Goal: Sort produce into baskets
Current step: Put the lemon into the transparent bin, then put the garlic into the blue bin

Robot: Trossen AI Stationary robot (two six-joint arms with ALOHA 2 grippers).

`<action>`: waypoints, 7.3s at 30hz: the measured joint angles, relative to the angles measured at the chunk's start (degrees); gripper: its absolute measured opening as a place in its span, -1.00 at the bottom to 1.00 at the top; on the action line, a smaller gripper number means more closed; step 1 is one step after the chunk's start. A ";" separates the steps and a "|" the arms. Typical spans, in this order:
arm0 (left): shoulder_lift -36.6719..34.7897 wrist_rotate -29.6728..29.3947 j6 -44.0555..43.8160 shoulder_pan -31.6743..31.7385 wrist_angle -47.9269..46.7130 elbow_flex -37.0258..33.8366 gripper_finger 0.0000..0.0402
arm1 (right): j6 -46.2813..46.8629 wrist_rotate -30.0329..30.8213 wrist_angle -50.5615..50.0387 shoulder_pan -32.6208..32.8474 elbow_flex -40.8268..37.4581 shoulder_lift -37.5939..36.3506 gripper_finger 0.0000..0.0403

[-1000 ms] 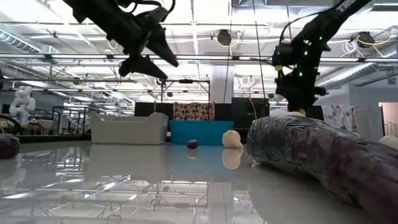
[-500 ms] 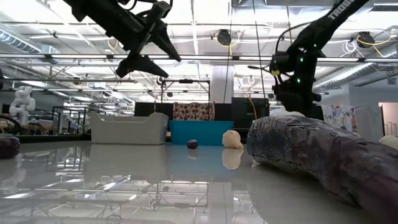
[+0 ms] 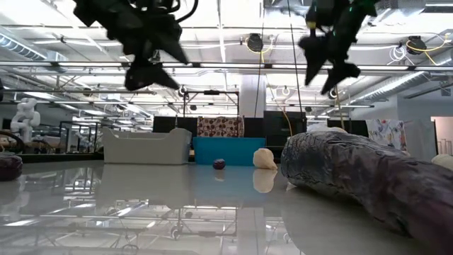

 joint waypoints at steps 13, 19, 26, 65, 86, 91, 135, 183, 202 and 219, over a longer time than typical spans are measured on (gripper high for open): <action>-0.02 0.40 -1.97 -17.50 -9.62 0.00 0.22 | 31.23 6.37 14.62 38.48 0.00 0.65 0.54; -0.04 0.37 -12.27 -25.87 -16.26 0.53 0.22 | 34.92 8.24 22.56 49.19 0.00 5.47 0.54; -0.04 -7.64 -34.53 -37.66 -24.34 2.23 0.22 | 32.31 7.40 23.75 55.28 -0.04 11.30 0.54; 21.79 -20.23 -45.92 -49.74 -17.24 2.38 0.00 | 23.84 8.33 20.45 64.24 -0.11 13.46 0.54; 0.12 -41.03 -5.30 -31.62 -9.59 11.32 -0.22 | 40.39 17.58 20.43 65.40 -0.09 13.46 0.54; 0.73 -37.57 11.65 -21.54 3.68 11.32 -0.22 | 50.93 27.57 20.41 69.92 -0.07 13.46 0.54; 79.25 -7.92 0.89 17.38 26.52 86.70 -0.22 | 49.56 51.94 -35.26 72.94 -5.43 -41.08 0.54; 77.95 4.10 -0.04 19.22 17.80 88.59 0.22 | 35.86 51.06 -25.75 72.96 -7.98 -51.17 0.54; 45.75 -14.86 38.59 10.56 -56.78 88.67 0.22 | 22.95 51.02 12.36 70.44 -24.83 -37.21 0.54; 20.09 -26.34 40.30 -1.32 -75.14 85.01 0.22 | 9.97 23.94 48.56 64.02 -24.81 -6.21 0.54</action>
